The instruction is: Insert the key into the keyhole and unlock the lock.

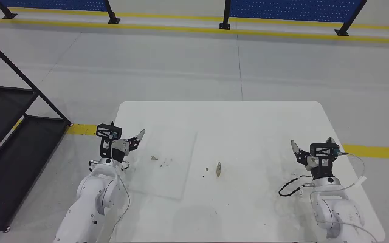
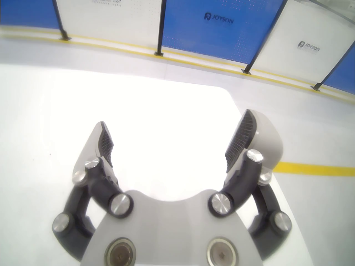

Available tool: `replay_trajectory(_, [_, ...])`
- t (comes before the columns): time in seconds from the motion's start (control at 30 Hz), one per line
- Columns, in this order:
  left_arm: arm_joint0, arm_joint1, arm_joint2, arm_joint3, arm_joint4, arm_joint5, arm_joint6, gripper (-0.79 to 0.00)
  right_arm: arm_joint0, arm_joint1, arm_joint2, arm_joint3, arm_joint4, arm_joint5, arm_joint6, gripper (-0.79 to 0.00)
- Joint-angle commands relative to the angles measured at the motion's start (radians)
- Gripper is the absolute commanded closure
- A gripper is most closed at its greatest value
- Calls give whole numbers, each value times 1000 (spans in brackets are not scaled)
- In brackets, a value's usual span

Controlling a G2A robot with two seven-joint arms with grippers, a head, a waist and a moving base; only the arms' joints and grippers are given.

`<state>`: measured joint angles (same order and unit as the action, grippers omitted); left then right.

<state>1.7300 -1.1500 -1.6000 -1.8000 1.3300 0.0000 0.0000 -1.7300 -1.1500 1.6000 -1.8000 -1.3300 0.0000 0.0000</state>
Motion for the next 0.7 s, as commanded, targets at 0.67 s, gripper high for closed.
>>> replay_trajectory(0.67, [-91,17,-148,-253,-331,-96,-698,-785,0,0,0,0,0,0,0,-785])
